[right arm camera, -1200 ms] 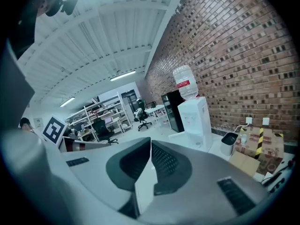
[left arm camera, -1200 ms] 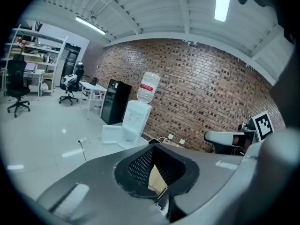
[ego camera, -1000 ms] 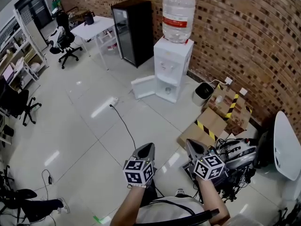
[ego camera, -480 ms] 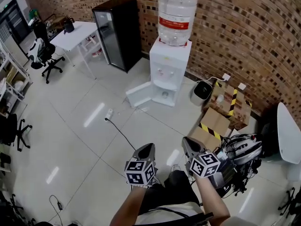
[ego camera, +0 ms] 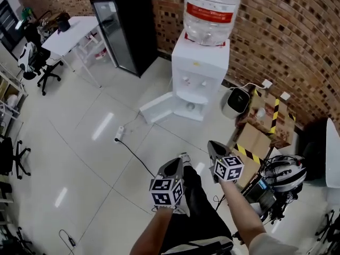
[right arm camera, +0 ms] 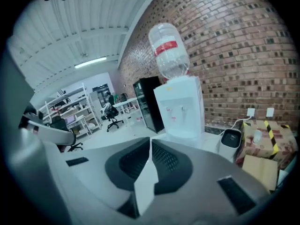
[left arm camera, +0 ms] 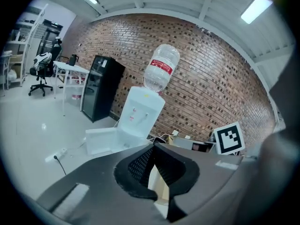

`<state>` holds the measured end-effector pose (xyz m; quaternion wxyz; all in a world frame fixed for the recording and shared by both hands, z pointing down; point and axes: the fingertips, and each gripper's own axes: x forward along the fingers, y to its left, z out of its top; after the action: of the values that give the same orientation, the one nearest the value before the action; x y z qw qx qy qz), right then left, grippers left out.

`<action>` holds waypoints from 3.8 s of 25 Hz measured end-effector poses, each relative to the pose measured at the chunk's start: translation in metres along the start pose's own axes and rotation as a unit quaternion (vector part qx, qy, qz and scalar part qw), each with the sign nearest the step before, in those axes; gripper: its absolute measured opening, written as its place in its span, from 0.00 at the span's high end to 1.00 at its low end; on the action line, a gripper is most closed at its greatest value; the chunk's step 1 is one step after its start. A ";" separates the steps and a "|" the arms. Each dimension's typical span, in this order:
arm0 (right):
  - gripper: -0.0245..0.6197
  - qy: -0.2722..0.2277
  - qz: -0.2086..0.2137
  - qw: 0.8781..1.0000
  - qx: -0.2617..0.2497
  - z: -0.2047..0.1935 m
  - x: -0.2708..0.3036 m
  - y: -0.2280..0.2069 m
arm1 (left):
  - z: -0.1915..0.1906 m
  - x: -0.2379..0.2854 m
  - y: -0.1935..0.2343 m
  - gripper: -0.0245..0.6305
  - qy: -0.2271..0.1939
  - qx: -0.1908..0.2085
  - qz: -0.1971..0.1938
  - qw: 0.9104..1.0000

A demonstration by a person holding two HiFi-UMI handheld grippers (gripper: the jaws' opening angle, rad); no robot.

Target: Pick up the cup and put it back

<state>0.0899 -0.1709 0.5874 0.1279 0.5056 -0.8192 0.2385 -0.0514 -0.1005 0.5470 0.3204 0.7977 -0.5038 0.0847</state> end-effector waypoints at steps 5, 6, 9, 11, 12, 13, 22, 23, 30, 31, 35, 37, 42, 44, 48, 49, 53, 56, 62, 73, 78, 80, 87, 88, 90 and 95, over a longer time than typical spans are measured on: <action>0.90 0.020 -0.029 0.999 -0.007 -0.040 0.122 -0.069 | -0.001 0.106 0.060 0.96 0.006 0.022 0.000 1.000; 0.90 0.025 -0.033 0.999 -0.013 -0.052 0.146 -0.083 | -0.005 0.127 0.072 0.96 0.007 0.027 -0.004 1.000; 0.81 0.042 -0.042 0.998 -0.029 -0.091 0.214 -0.127 | -0.017 0.189 0.108 0.96 0.009 0.039 -0.016 0.999; 0.79 0.047 -0.051 0.997 -0.035 -0.116 0.257 -0.153 | -0.029 0.227 0.133 0.96 0.010 0.047 -0.023 0.999; 0.76 0.049 -0.058 0.996 -0.038 -0.129 0.276 -0.167 | -0.037 0.244 0.146 0.96 0.009 0.050 -0.024 0.998; 0.71 0.050 -0.065 0.996 -0.041 -0.141 0.294 -0.180 | -0.046 0.260 0.159 0.96 0.008 0.052 -0.023 0.998; 0.40 0.031 -0.068 0.997 -0.029 -0.204 0.438 -0.250 | -0.094 0.384 0.254 0.96 0.003 0.069 -0.001 0.998; 0.39 0.029 -0.067 0.997 -0.031 -0.208 0.452 -0.255 | -0.095 0.396 0.262 0.96 0.000 0.075 -0.002 0.997; 0.29 0.067 -0.089 0.993 -0.031 -0.267 0.529 -0.293 | -0.105 0.441 0.308 0.96 -0.001 0.079 0.005 0.997; 0.29 0.073 -0.092 0.993 -0.030 -0.273 0.538 -0.298 | -0.106 0.443 0.313 0.96 0.000 0.076 0.007 0.997; 0.29 0.095 -0.104 0.990 -0.031 -0.289 0.566 -0.311 | -0.117 0.446 0.323 0.96 0.005 0.058 0.011 0.998; 0.29 0.096 -0.115 0.988 -0.025 -0.291 0.574 -0.315 | -0.123 0.445 0.325 0.96 0.006 0.054 0.010 0.999; 0.29 0.082 -0.133 0.988 -0.016 -0.288 0.590 -0.325 | -0.130 0.444 0.326 0.96 0.003 0.052 0.002 0.999; 0.29 0.078 -0.131 0.988 -0.024 -0.285 0.594 -0.324 | -0.132 0.444 0.325 0.96 0.002 0.051 -0.002 0.999; 0.29 0.075 -0.131 0.988 -0.039 -0.277 0.603 -0.325 | -0.138 0.447 0.329 0.96 0.004 0.045 -0.006 0.999; 0.29 0.077 -0.132 0.987 -0.040 -0.277 0.603 -0.325 | -0.140 0.447 0.330 0.96 0.007 0.045 -0.005 0.999; 0.38 0.078 -0.131 0.987 -0.059 -0.273 0.599 -0.322 | -0.143 0.448 0.332 0.96 0.007 0.040 -0.004 0.999; 0.39 0.068 -0.123 0.988 -0.068 -0.267 0.591 -0.316 | -0.144 0.449 0.330 0.96 0.009 0.044 -0.006 0.999; 0.40 0.057 -0.103 0.990 -0.079 -0.261 0.564 -0.297 | -0.143 0.444 0.321 0.96 0.010 0.051 -0.004 0.999; 0.41 0.073 -0.080 0.991 -0.078 -0.192 0.415 -0.194 | -0.085 0.342 0.256 0.96 0.035 0.005 -0.001 0.999; 0.41 0.066 -0.064 0.992 -0.087 -0.111 0.318 -0.139 | -0.042 0.267 0.191 0.96 0.056 0.015 0.000 0.998; 0.41 0.064 -0.057 0.992 -0.095 -0.079 0.280 -0.117 | -0.025 0.233 0.169 0.96 0.061 0.014 0.005 0.998; 0.41 0.047 -0.017 0.993 -0.110 0.022 0.150 -0.037 | 0.034 0.115 0.110 0.96 0.046 0.015 0.027 0.998; 0.41 0.042 -0.012 0.993 -0.109 0.033 0.133 -0.026 | 0.041 0.099 0.104 0.96 0.040 0.016 0.031 0.999; 0.41 0.031 -0.005 0.994 -0.108 0.053 0.099 -0.004 | 0.055 0.067 0.092 0.96 0.029 0.025 0.038 0.999; 0.41 0.018 0.008 0.994 -0.105 0.077 0.012 0.051 | 0.061 -0.017 0.063 0.96 0.012 0.037 0.047 0.998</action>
<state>0.0414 -0.2009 0.5138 0.1930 0.4787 -0.8412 0.1609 -0.1248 -0.1428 0.5183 0.2926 0.7832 -0.5334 0.1280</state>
